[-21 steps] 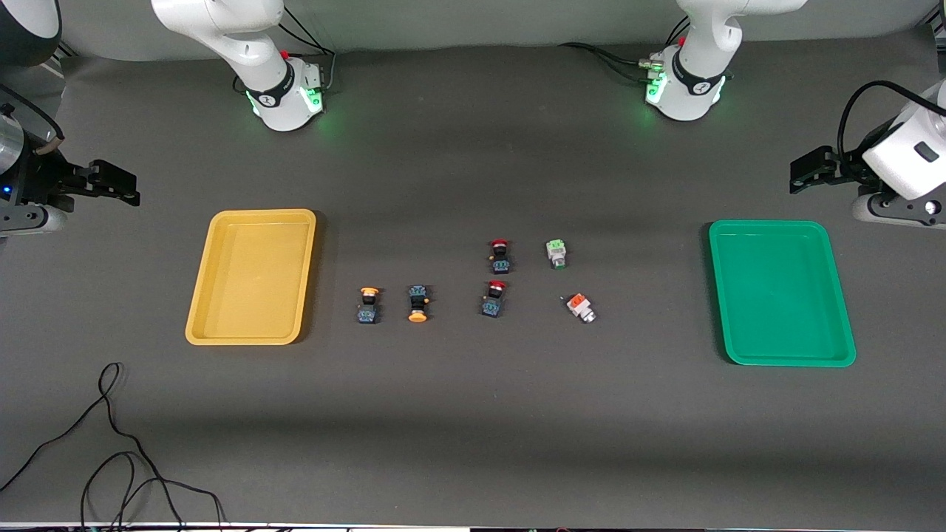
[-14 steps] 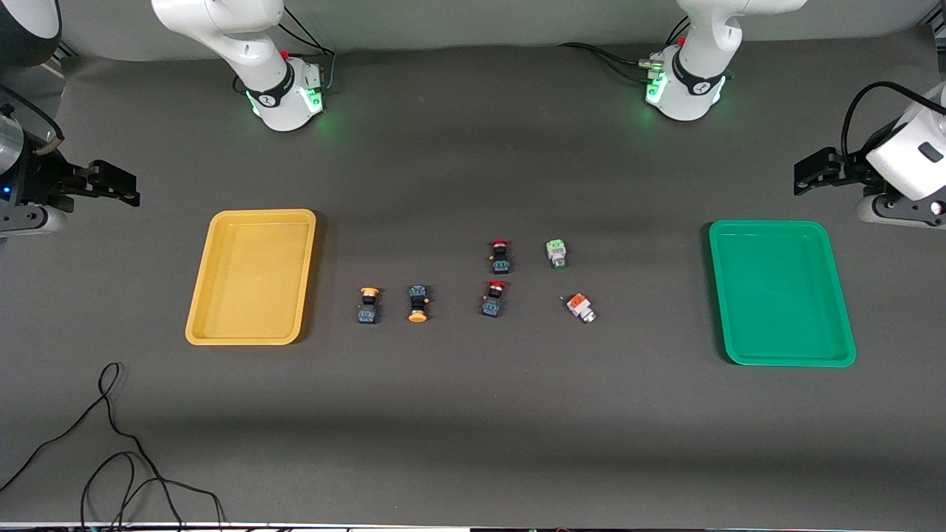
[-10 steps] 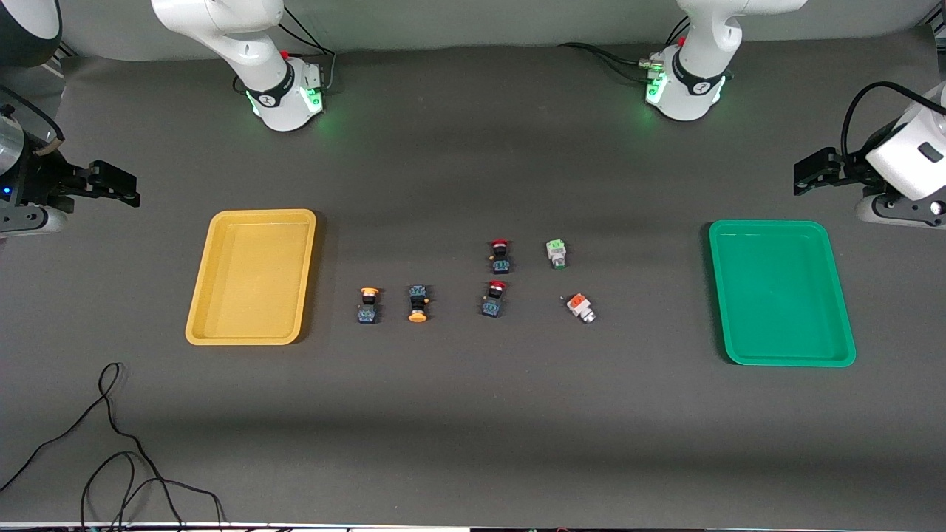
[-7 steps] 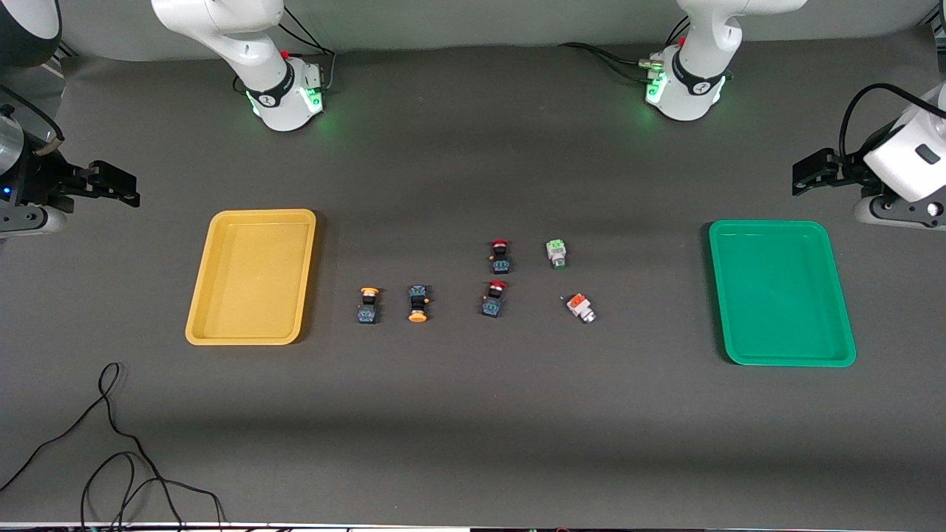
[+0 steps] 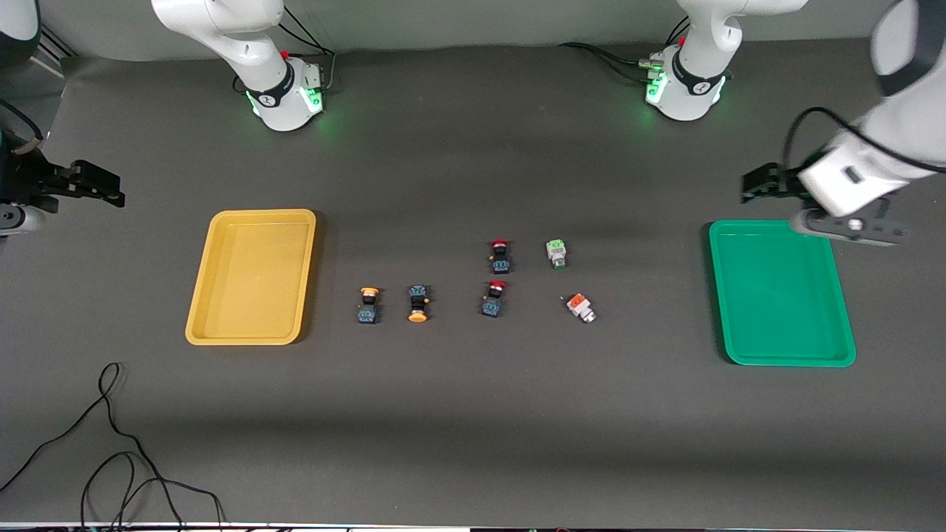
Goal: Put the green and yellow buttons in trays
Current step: 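Grasp the yellow button and the green button with the right and left grippers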
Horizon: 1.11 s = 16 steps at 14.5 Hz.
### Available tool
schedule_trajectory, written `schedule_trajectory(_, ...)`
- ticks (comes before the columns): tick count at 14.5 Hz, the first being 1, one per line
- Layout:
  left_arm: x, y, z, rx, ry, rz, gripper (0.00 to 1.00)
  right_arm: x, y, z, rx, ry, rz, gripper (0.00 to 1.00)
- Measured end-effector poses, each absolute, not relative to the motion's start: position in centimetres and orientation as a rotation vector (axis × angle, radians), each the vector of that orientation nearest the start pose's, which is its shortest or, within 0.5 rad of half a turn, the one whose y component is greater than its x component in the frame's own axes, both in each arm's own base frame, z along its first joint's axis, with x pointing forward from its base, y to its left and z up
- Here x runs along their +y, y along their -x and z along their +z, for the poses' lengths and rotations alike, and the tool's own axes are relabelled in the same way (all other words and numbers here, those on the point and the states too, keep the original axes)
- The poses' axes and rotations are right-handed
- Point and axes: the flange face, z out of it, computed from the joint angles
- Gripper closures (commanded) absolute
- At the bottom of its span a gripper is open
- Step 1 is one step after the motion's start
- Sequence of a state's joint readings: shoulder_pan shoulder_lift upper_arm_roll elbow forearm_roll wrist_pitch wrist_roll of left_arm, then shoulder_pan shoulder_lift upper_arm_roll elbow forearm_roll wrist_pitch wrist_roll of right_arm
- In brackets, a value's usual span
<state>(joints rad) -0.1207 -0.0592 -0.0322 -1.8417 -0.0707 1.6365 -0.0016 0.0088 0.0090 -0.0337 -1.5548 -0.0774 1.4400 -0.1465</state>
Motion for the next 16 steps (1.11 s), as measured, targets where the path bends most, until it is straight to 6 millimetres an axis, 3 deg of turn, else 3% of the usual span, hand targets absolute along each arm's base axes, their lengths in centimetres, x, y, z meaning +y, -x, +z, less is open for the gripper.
schedule_trajectory(3,-18.5,-49.3,51.0,0.133,3.167,0.177,0.0,-0.3,-54.6,61.2,-0.131,3.147,0.206,0.0)
schedule_trajectory(5,-25.1,-47.0,49.6,0.075,3.166,0.138,0.0,3.6,-54.7,60.8,0.009,3.117,0.214,0.0)
schedule_trajectory(8,-31.9,-44.2,48.0,0.004,3.174,0.104,0.0,11.0,-55.6,58.3,0.038,3.13,0.21,0.01)
schedule_trajectory(10,-33.7,-43.3,47.1,-0.003,3.17,0.113,0.0,15.4,-56.6,54.8,0.084,3.136,0.176,0.01)
schedule_trajectory(12,-34.1,-43.8,45.3,-0.012,3.167,0.125,0.0,19.3,-57.0,49.7,0.117,3.137,0.141,0.01)
schedule_trajectory(14,-34.7,-44.6,41.9,-0.023,3.173,0.125,0.0,21.8,-57.1,43.7,0.124,3.144,0.157,0.01)
schedule_trajectory(16,-35.8,-44.7,37.1,-0.023,3.178,0.123,0.0,23.4,-57.6,37.6,0.103,3.155,0.192,0.01)
